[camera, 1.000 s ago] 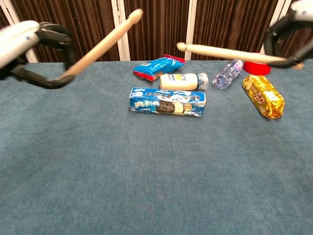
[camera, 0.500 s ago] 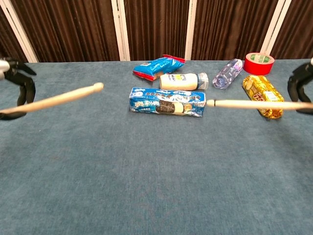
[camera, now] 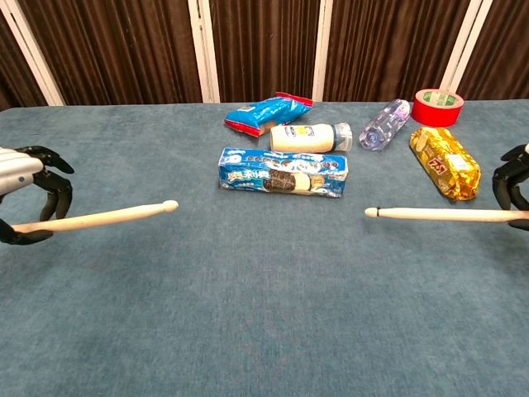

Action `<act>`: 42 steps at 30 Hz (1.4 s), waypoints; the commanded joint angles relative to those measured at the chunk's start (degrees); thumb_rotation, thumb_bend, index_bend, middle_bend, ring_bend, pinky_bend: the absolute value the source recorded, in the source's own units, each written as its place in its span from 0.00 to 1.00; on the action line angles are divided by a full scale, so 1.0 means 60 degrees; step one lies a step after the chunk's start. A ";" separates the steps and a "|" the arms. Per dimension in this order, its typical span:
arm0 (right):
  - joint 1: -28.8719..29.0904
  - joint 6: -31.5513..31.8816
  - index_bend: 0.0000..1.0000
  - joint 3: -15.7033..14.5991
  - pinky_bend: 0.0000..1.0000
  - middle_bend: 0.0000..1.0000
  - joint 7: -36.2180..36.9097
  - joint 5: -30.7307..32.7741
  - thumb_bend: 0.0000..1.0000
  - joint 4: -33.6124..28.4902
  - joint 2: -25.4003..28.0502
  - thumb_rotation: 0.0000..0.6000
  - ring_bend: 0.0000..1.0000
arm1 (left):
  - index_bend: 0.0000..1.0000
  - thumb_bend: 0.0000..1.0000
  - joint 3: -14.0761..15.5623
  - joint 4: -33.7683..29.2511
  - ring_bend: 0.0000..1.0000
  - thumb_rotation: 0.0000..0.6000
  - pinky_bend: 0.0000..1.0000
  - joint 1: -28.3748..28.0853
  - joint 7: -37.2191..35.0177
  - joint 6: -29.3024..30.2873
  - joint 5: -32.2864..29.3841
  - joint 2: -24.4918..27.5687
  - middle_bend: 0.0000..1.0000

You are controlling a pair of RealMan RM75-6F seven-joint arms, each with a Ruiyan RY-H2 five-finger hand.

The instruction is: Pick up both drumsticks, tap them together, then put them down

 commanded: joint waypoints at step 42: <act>-0.0194 -0.1405 0.28 0.0883 0.08 0.37 -0.0834 0.2316 0.33 -0.2907 0.1959 1.00 0.29 | 0.54 0.50 -0.0252 0.0210 0.10 1.00 0.00 -0.0293 0.0797 -0.0704 -0.0226 -0.0490 0.57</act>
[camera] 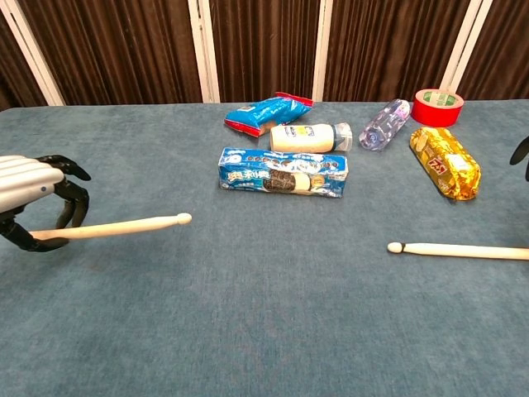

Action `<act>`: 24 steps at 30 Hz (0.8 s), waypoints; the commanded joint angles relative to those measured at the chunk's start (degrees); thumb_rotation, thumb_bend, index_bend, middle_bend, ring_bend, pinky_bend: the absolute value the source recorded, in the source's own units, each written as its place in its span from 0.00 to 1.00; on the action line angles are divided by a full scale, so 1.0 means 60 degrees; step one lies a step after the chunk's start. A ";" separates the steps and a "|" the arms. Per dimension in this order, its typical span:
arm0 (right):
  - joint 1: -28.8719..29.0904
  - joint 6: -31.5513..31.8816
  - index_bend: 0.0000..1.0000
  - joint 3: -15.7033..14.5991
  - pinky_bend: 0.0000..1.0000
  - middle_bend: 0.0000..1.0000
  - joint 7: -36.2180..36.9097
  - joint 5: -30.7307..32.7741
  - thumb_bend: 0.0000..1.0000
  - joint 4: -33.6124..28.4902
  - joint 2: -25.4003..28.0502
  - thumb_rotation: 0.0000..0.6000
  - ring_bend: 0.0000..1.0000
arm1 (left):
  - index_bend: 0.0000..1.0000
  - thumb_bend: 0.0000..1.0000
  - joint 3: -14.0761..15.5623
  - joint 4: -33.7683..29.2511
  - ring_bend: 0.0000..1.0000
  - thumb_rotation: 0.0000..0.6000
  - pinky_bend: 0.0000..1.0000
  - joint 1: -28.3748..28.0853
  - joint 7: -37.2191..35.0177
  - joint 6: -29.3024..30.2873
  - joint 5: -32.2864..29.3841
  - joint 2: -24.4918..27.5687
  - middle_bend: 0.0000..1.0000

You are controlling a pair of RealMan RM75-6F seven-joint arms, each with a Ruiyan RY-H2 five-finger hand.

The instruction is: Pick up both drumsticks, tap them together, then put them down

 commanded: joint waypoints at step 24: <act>-0.0524 0.1142 0.17 0.0318 0.07 0.21 -0.0877 0.0019 0.32 -0.1170 0.0876 1.00 0.19 | 0.20 0.46 -0.0606 -0.3760 0.00 1.00 0.00 0.0351 0.2482 0.1075 -0.1785 0.1543 0.17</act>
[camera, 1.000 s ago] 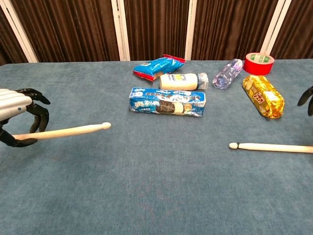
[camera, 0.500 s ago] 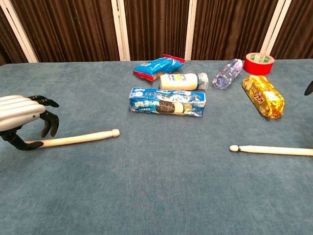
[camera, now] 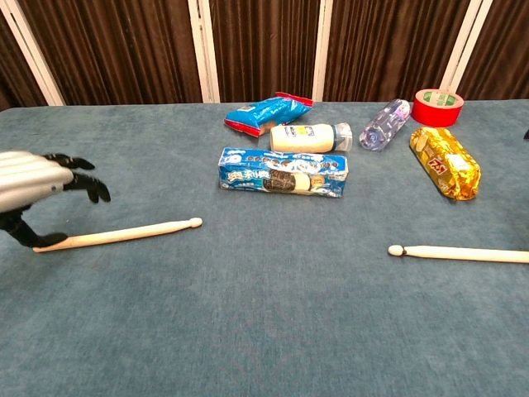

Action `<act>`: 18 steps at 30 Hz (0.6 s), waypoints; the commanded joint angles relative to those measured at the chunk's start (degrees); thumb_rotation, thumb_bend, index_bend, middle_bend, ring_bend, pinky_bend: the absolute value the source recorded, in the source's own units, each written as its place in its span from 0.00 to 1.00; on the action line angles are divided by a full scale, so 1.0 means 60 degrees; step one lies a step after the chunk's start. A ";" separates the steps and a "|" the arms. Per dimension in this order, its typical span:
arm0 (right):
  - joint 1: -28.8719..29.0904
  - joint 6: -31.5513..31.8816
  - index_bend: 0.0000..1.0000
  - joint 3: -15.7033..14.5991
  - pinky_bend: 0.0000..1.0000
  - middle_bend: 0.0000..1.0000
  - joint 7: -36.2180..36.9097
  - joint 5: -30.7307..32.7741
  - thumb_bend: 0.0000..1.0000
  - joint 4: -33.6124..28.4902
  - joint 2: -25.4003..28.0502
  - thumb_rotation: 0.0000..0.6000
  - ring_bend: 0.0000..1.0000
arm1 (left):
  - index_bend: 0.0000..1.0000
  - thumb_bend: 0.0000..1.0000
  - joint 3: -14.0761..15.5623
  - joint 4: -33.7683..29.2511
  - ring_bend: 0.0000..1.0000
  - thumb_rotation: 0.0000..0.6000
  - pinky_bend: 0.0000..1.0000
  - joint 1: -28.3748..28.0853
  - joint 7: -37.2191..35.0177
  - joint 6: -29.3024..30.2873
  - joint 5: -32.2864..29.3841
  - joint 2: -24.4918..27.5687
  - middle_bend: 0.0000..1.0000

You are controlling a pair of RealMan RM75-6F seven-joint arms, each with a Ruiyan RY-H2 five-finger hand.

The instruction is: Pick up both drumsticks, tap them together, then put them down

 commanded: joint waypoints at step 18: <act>-0.3058 0.5359 0.03 -0.0804 0.04 0.05 -0.3125 -0.1717 0.31 -0.2214 0.0066 1.00 0.10 | 0.17 0.35 0.1297 -0.3194 0.00 1.00 0.00 0.4007 -0.0981 0.6052 0.2158 0.2359 0.07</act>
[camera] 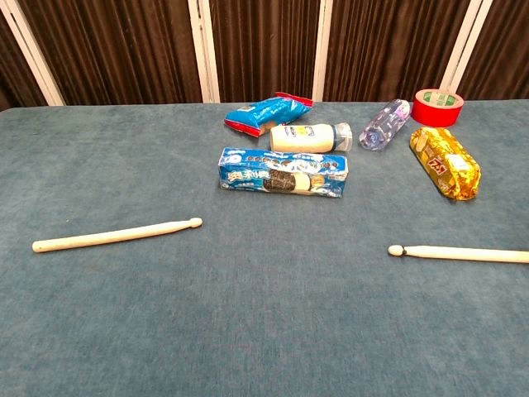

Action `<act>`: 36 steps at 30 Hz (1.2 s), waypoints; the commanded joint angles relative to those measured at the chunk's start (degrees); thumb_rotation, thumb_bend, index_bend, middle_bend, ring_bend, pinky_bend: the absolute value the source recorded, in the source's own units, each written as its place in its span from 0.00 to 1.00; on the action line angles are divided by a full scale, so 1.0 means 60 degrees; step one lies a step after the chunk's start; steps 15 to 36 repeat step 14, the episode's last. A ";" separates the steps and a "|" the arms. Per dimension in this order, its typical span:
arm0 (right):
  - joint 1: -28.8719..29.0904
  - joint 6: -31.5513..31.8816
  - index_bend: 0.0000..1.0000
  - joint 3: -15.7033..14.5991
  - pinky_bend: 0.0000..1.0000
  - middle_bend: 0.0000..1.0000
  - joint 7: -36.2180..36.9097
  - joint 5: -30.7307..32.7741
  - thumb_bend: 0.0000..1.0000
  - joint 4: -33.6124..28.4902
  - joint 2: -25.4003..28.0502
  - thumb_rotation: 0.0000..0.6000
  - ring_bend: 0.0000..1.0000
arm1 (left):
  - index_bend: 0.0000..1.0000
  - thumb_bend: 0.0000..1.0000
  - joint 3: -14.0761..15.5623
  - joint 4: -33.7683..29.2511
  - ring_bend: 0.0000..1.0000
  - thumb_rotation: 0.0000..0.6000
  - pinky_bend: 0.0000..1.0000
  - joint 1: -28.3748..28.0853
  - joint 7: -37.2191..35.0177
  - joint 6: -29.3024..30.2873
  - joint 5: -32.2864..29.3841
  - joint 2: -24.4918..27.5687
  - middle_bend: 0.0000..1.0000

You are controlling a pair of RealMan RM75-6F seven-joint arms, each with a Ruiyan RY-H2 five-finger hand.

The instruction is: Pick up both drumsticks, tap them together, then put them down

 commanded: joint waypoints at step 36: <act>-0.0971 0.0453 0.03 -0.0166 0.02 0.01 -0.1122 0.0340 0.31 0.0529 0.0079 1.00 0.04 | 0.17 0.35 -0.0033 0.0900 0.00 1.00 0.00 0.0630 -0.1931 -0.0544 -0.0680 0.0428 0.06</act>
